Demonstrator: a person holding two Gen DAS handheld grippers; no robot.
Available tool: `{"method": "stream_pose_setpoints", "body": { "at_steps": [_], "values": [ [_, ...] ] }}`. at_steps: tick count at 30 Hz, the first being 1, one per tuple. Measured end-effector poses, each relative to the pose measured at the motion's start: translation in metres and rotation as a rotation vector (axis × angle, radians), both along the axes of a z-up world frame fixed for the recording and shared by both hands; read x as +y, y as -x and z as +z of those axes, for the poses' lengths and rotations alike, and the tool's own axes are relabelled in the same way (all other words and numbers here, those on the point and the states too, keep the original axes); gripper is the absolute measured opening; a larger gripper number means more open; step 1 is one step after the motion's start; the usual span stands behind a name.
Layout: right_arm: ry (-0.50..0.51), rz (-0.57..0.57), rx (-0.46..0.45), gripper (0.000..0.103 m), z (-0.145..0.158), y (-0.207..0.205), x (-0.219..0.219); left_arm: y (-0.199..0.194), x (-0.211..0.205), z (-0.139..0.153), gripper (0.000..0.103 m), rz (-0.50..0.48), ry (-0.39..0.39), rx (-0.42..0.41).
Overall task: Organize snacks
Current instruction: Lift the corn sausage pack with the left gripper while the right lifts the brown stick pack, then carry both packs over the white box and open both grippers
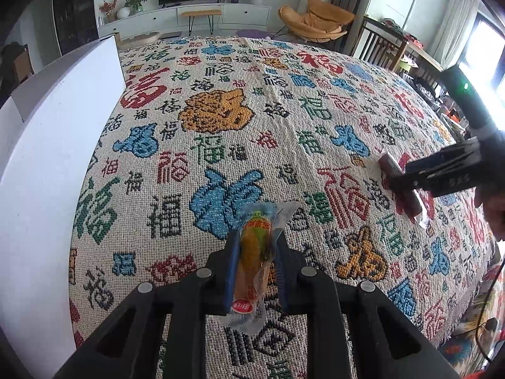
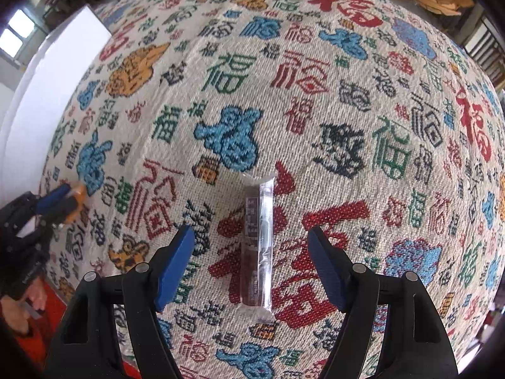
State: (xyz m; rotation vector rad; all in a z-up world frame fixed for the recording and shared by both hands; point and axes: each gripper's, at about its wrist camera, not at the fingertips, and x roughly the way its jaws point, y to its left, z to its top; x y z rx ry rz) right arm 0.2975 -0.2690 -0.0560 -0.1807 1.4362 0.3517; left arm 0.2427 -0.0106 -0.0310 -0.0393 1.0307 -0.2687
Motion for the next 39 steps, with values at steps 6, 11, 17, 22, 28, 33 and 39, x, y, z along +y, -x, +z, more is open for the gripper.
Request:
{"method": "stream_pose_setpoints", "body": {
  "at_steps": [6,11,17,22,28,33,39],
  "values": [
    [-0.021,0.006,-0.029,0.018,0.005,0.011,0.000,0.009,0.038,0.018,0.005,0.066,0.081,-0.031],
    [-0.086,0.011,-0.076,0.018,0.041,0.016,-0.005,0.015,0.061,0.026,0.002,0.092,0.115,-0.035],
    [-0.154,0.002,-0.095,0.018,0.068,0.016,-0.006,0.032,0.081,0.035,0.001,0.130,0.195,-0.052],
    [-0.208,0.068,-0.123,0.018,0.097,0.018,0.033,0.051,0.100,0.078,0.001,0.150,0.291,-0.121],
    [-0.311,0.216,-0.191,0.018,0.157,0.025,0.115,0.071,0.153,0.139,0.001,0.230,0.307,-0.202],
    [-0.416,0.355,-0.195,0.018,0.187,0.033,0.216,0.088,0.217,0.160,0.001,0.364,0.188,-0.203],
    [-0.451,0.484,-0.101,0.018,0.164,0.051,0.338,0.097,0.264,0.130,0.002,0.449,0.079,-0.112]
  ]
}}
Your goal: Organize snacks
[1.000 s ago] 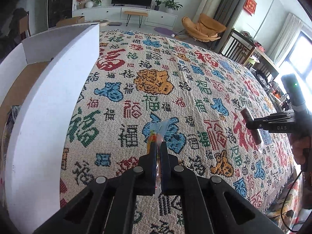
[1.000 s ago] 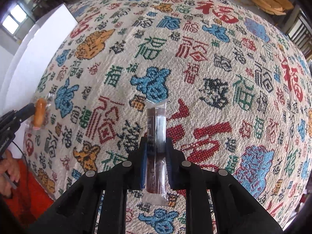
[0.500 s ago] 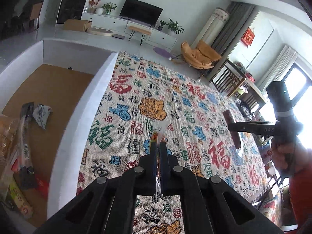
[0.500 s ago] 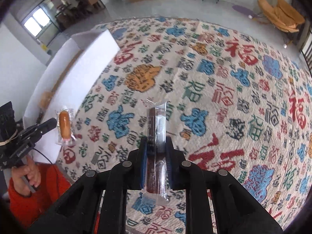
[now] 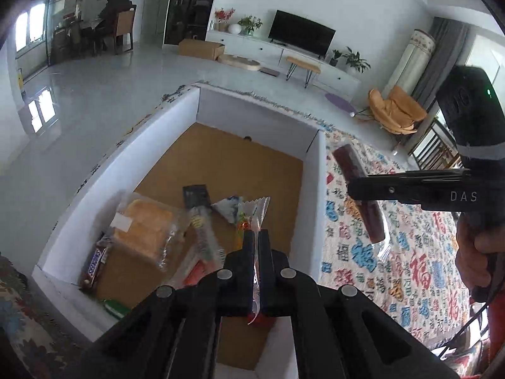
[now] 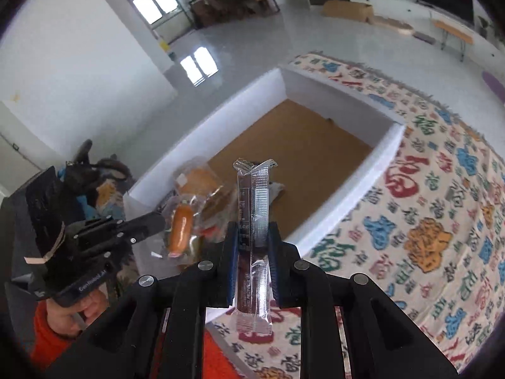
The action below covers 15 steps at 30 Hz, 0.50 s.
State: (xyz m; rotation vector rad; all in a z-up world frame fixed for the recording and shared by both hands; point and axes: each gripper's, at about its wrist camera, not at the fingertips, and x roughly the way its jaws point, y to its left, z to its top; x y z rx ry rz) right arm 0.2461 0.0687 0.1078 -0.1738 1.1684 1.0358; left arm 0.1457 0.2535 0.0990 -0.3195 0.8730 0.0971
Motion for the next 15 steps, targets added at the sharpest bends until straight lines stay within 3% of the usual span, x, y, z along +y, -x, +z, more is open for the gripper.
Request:
{"method": "stream_pose_setpoints", "body": {
  "at_steps": [2,5,8,9,10,11,12,15],
  "values": [
    [0.038,0.034,0.023,0.022,-0.020,0.008,0.029,0.001,0.002,-0.013,0.002,0.031,-0.066,0.037],
    [0.077,0.052,-0.001,0.058,-0.038,0.016,0.053,0.002,0.005,-0.031,0.003,0.057,-0.073,0.061],
    [0.064,0.045,0.004,0.057,-0.040,0.018,0.052,0.004,0.009,-0.043,0.014,0.089,-0.062,0.094],
    [0.063,0.042,-0.003,0.057,-0.038,0.018,0.050,0.005,0.009,-0.045,0.039,0.105,-0.074,0.104],
    [0.068,0.040,-0.021,0.057,-0.035,0.020,0.047,0.006,0.009,-0.045,0.079,0.121,-0.084,0.102],
    [0.075,0.040,-0.043,0.057,-0.033,0.022,0.044,0.008,0.005,-0.045,0.095,0.131,-0.088,0.083],
    [0.084,0.040,-0.064,0.057,-0.029,0.024,0.043,0.011,0.002,-0.044,0.102,0.130,-0.077,0.059],
    [0.097,0.038,-0.104,0.058,-0.024,0.028,0.036,0.015,-0.003,-0.046,0.103,0.129,0.005,0.031]
  ]
}}
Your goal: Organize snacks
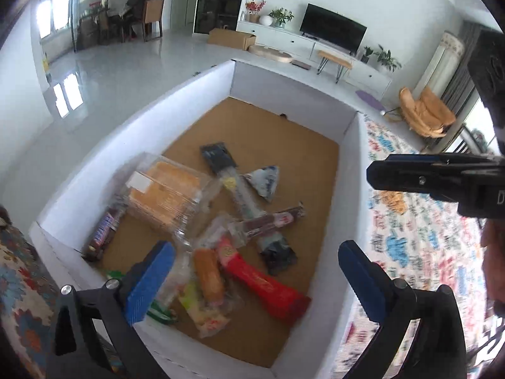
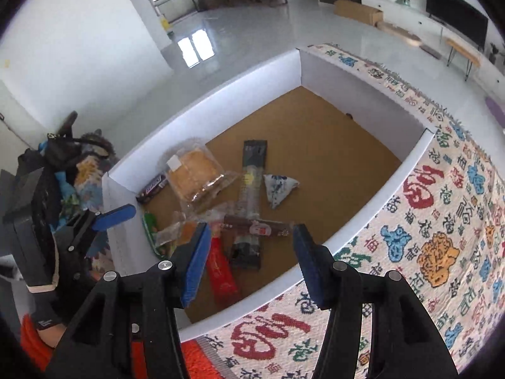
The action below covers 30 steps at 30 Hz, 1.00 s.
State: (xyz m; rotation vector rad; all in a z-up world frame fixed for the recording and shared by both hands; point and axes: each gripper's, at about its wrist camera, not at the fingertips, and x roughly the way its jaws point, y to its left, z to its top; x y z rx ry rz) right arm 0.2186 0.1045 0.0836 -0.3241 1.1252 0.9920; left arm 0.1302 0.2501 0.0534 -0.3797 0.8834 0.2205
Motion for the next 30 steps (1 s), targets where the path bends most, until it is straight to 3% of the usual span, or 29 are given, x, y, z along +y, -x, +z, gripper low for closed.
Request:
{"method": "stream_pose_setpoints", "body": {
  "at_steps": [6,13,15,19,22,26,30],
  "values": [
    [0.011,0.014,-0.061,0.063,0.009,0.010,-0.014,0.014,-0.015,0.018,0.103,0.098,-0.116,-0.040],
    [-0.046,0.064,-0.286,0.075,0.017,0.033,-0.024,0.027,-0.017,0.039,0.103,0.180,-0.250,-0.020],
    [-0.036,0.067,-0.306,0.075,0.016,0.036,-0.025,0.031,-0.019,0.040,0.103,0.184,-0.270,-0.019],
    [-0.021,0.053,-0.276,0.075,0.012,0.034,-0.025,0.034,-0.019,0.034,0.103,0.209,-0.251,-0.011],
    [0.002,0.042,-0.286,0.075,0.011,0.033,-0.024,0.029,-0.019,0.029,0.103,0.270,-0.289,0.055],
    [0.024,0.024,-0.273,0.076,0.009,0.031,-0.021,0.025,-0.017,0.023,0.103,0.231,-0.224,0.071],
    [0.046,0.013,-0.239,0.076,0.005,0.027,-0.014,0.024,-0.012,0.020,0.103,0.258,-0.190,0.079]
  ]
}}
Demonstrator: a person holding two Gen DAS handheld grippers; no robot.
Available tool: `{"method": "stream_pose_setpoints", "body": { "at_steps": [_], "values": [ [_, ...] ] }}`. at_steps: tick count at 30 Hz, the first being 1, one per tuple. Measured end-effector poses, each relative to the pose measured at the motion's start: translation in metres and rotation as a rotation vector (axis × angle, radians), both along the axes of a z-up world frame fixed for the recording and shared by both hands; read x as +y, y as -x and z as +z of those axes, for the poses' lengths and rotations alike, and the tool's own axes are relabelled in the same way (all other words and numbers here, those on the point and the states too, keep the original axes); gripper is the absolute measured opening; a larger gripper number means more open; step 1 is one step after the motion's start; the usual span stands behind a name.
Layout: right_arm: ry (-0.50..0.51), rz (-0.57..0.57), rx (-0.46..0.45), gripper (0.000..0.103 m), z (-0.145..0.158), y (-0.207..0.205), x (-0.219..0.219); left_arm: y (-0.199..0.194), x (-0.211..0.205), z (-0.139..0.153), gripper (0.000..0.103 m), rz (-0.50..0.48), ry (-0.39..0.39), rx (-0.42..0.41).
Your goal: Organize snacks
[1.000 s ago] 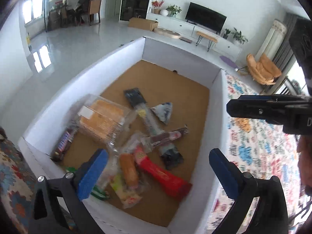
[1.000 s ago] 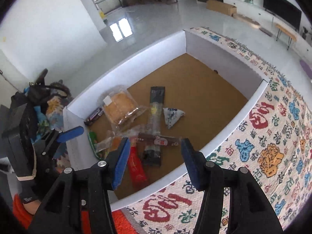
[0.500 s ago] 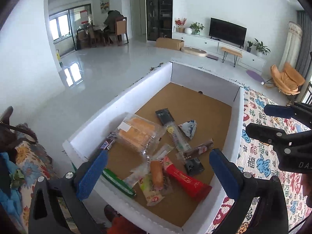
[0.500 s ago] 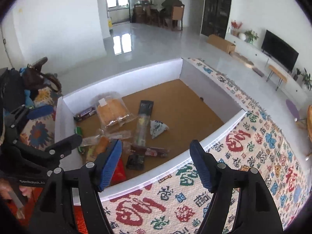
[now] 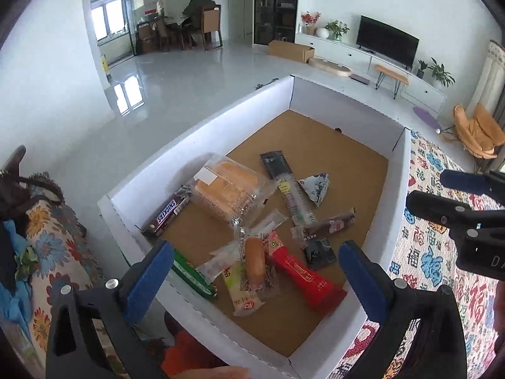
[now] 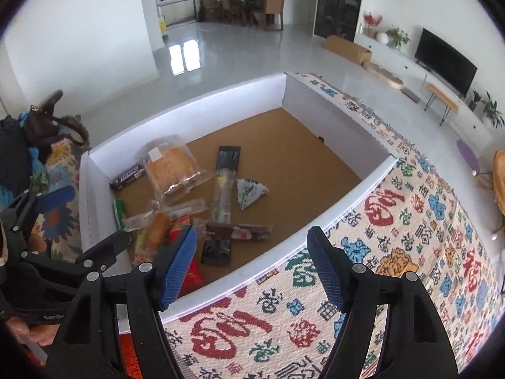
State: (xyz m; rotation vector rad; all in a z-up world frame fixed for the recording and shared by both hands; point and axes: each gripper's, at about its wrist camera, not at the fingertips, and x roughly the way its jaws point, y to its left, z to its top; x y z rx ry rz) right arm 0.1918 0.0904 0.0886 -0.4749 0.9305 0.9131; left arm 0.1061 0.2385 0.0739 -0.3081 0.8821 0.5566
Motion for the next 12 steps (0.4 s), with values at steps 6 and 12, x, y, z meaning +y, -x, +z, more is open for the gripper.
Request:
{"method": "stream_pose_setpoints", "body": {
  "at_steps": [6,12],
  "values": [
    [0.026,-0.012,0.030,0.076,-0.0069,-0.0045,0.0086,-0.0024,0.0083,-0.0006,0.103,0.016,0.003,0.015],
    [0.026,-0.020,0.032,0.076,-0.0091,-0.0064,0.0114,-0.0009,0.0097,-0.0020,0.103,0.011,0.010,0.000]
  ]
}}
